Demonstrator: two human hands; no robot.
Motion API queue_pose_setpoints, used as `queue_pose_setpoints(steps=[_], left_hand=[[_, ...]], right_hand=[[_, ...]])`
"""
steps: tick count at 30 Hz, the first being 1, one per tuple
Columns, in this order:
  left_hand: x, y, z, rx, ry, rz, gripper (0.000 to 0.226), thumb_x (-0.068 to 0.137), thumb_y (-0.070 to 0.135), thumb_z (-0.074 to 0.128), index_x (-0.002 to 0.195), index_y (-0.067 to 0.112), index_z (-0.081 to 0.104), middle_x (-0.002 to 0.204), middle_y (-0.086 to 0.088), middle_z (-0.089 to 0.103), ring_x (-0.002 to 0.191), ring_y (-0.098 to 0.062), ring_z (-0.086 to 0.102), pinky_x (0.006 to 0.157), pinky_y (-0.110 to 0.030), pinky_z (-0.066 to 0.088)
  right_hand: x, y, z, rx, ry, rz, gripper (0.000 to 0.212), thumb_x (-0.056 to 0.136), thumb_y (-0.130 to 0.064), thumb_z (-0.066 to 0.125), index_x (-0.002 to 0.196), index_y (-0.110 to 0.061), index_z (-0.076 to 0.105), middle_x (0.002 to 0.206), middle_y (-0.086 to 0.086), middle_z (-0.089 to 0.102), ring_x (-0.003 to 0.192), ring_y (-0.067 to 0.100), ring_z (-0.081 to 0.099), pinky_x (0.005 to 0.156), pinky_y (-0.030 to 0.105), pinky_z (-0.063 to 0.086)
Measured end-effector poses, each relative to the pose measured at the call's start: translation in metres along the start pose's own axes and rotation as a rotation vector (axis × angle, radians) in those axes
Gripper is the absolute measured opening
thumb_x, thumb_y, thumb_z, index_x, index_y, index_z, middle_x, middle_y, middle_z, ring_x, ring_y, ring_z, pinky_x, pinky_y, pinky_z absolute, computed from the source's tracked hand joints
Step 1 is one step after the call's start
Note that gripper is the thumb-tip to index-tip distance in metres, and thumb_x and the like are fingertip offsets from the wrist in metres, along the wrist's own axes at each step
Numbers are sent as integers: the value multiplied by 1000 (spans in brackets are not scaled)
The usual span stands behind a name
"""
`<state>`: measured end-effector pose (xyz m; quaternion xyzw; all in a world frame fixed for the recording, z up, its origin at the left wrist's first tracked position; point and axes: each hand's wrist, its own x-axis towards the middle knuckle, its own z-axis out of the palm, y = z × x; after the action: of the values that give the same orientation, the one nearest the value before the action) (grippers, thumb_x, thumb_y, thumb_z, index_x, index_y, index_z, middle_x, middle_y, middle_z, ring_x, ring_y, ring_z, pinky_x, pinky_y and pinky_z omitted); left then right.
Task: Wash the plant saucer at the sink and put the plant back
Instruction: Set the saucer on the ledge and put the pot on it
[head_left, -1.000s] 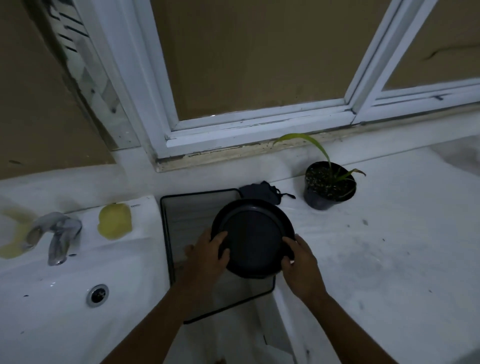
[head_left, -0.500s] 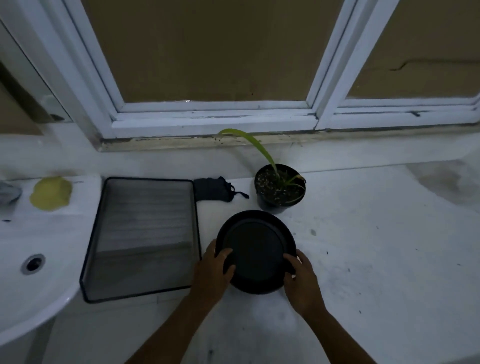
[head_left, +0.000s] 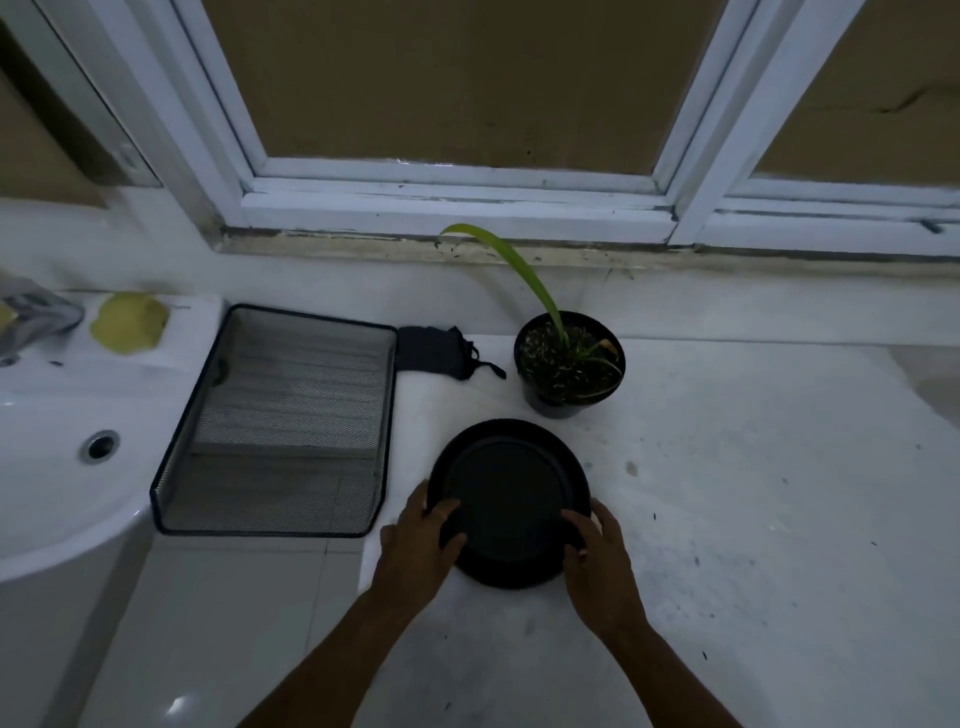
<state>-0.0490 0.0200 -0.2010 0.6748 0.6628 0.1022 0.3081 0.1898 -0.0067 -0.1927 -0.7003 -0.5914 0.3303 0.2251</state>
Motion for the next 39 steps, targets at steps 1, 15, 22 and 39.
queue_pose_setpoints(steps=[1,15,22,39], left_hand=[[0,-1,0,3,-8,-12,49,97,40,56,143,27,45,162,-6,15,146,-18,24,109,-42,26],[112,70,-67,-192,-32,219,85,89,49,65,155,32,15,160,6,23,145,-12,23,120,-36,19],[177,118,-61,-325,-132,353,122,71,31,88,156,21,0,163,3,9,149,-12,14,122,-35,17],[157,134,-72,-516,7,429,115,64,19,92,149,30,16,150,10,37,136,-9,41,114,-32,35]], right_hand=[[0,1,0,-4,-4,-7,44,93,0,56,136,-10,53,155,12,26,135,26,43,106,38,46],[139,-24,-103,155,-13,-33,104,69,-28,88,149,-39,21,149,-15,31,132,7,39,105,38,40],[187,-26,-102,180,-135,-198,127,53,-21,97,153,-18,19,148,5,37,137,23,36,112,52,34],[173,-35,-101,278,-61,-228,123,60,-13,92,155,-16,13,153,7,31,138,21,37,109,51,40]])
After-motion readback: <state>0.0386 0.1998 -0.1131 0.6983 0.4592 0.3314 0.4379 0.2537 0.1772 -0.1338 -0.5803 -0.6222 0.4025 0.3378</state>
